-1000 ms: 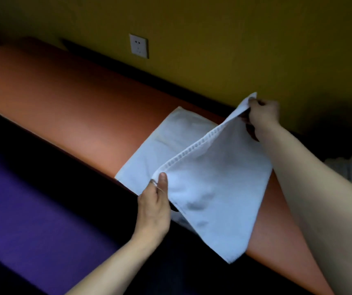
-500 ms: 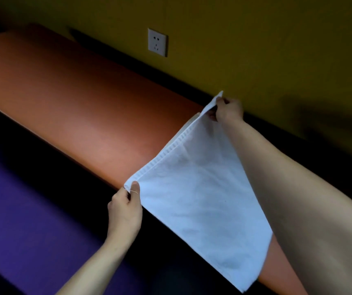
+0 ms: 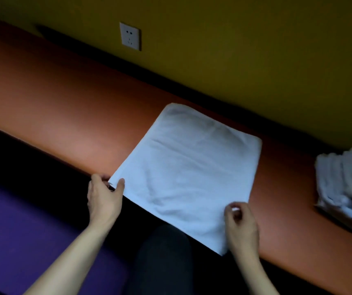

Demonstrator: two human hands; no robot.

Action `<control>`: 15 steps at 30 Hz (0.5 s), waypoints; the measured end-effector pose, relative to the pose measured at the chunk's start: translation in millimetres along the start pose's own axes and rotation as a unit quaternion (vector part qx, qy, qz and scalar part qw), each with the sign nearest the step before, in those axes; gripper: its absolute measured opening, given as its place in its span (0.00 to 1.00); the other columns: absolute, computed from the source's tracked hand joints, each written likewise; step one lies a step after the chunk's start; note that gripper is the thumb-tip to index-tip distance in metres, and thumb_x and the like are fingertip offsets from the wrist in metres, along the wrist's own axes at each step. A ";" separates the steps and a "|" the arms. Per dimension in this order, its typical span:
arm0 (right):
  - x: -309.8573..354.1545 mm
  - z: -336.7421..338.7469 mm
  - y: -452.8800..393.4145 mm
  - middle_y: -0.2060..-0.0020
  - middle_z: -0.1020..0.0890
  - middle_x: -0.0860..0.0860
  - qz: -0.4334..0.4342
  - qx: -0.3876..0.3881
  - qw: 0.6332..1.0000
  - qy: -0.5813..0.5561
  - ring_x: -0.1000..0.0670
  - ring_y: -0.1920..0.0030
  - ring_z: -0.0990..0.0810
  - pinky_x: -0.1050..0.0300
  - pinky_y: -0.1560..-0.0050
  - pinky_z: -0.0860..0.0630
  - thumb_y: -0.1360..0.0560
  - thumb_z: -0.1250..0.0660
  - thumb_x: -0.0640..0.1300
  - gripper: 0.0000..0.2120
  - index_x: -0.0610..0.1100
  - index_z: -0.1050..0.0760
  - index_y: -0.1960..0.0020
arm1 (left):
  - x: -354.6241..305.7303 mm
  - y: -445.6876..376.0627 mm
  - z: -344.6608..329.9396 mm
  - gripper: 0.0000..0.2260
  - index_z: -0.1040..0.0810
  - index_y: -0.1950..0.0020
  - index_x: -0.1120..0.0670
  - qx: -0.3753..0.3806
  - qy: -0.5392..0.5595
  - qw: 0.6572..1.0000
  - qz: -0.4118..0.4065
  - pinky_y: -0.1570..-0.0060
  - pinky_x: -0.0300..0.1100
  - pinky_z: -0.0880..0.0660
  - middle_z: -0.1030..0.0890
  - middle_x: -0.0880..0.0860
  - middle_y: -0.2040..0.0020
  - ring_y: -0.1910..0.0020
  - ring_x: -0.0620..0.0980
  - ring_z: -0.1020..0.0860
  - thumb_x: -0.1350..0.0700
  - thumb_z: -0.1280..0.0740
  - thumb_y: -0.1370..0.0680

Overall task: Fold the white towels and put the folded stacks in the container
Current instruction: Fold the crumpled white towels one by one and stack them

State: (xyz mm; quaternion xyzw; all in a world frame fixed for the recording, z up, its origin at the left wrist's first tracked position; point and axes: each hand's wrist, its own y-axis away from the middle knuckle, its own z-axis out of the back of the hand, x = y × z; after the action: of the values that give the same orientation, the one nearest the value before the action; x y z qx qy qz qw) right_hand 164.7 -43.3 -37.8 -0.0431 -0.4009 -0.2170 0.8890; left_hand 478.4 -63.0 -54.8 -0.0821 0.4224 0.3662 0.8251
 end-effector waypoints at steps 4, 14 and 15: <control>-27.7 24.3 50.9 0.66 0.21 0.52 -0.120 -0.004 0.993 0.013 0.46 0.61 0.22 0.51 0.56 0.26 0.25 0.29 0.52 0.12 0.46 0.28 0.57 | -10.7 4.2 0.9 0.17 0.26 0.40 0.62 0.032 -0.011 0.999 0.016 0.43 0.54 0.27 0.19 0.64 0.45 0.42 0.67 0.23 0.52 0.29 0.23; -29.3 1.4 62.8 0.53 0.18 0.43 -0.259 0.021 0.953 -0.155 0.42 0.51 0.19 0.51 0.48 0.23 0.24 0.29 0.44 0.11 0.43 0.30 0.48 | -26.6 22.9 8.7 0.11 0.24 0.49 0.62 0.112 0.195 0.962 0.156 0.51 0.54 0.19 0.20 0.59 0.48 0.53 0.58 0.19 0.55 0.32 0.23; -32.4 4.1 62.6 0.53 0.17 0.43 -0.256 0.007 0.949 -0.186 0.41 0.51 0.18 0.50 0.47 0.23 0.24 0.29 0.42 0.09 0.42 0.29 0.49 | -27.6 28.4 8.9 0.09 0.24 0.46 0.62 0.116 0.230 0.951 0.173 0.51 0.53 0.20 0.21 0.59 0.47 0.52 0.57 0.19 0.58 0.33 0.22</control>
State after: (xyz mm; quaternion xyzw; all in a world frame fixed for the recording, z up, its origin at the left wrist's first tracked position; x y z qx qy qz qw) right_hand 169.2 25.6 -52.7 0.0275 -0.5582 -0.4225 0.7135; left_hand 454.6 -53.4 -23.3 0.0064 0.6476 0.4235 0.6334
